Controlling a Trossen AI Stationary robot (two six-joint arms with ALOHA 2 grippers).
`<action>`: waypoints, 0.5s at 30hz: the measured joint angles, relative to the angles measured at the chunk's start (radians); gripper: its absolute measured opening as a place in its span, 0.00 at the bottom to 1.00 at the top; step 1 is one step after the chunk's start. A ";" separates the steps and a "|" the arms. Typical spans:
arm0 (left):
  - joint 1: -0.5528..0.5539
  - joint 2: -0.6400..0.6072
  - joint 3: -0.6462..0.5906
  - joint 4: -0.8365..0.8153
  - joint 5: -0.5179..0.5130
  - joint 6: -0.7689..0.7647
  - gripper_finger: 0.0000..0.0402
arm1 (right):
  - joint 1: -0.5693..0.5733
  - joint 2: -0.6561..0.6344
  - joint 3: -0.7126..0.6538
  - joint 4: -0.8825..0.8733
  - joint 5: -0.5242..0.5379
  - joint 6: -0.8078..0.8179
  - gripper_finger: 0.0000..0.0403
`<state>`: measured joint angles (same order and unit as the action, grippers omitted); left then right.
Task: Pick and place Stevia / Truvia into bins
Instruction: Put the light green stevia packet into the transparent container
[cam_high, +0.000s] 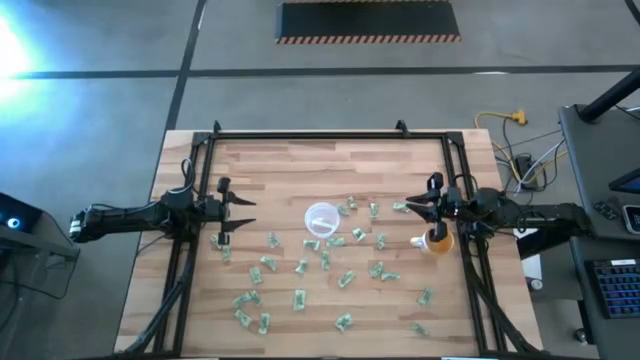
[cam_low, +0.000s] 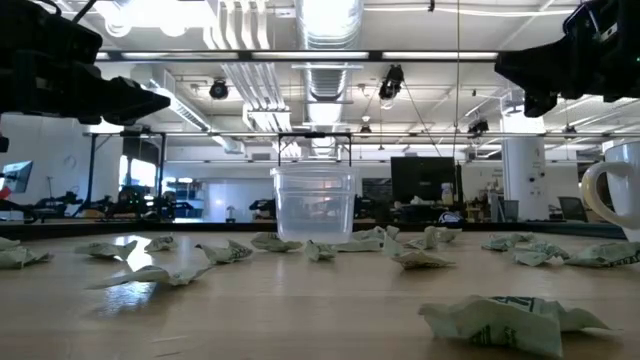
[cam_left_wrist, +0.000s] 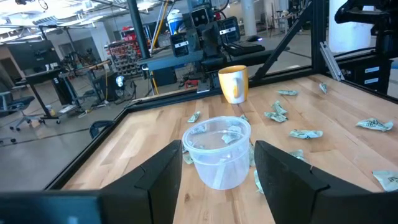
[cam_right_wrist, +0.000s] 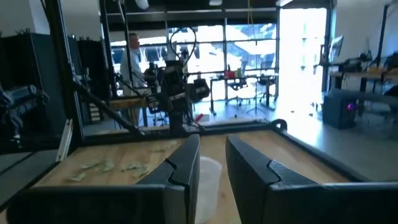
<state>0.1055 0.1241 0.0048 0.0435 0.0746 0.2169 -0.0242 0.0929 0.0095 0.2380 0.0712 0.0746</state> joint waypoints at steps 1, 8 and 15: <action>0.000 0.000 0.000 0.000 0.000 0.000 0.46 | 0.000 0.000 0.000 0.013 0.001 -0.025 0.17; 0.000 0.000 0.000 0.000 0.000 0.000 0.46 | 0.000 0.000 0.000 0.152 0.010 -0.173 0.17; 0.000 -0.001 0.000 0.016 -0.050 0.017 0.46 | 0.000 0.000 0.000 0.309 0.010 -0.266 0.17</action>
<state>0.1051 0.1235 0.0048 0.0590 0.0245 0.2336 -0.0246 0.0929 0.0097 0.5466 0.0811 -0.1915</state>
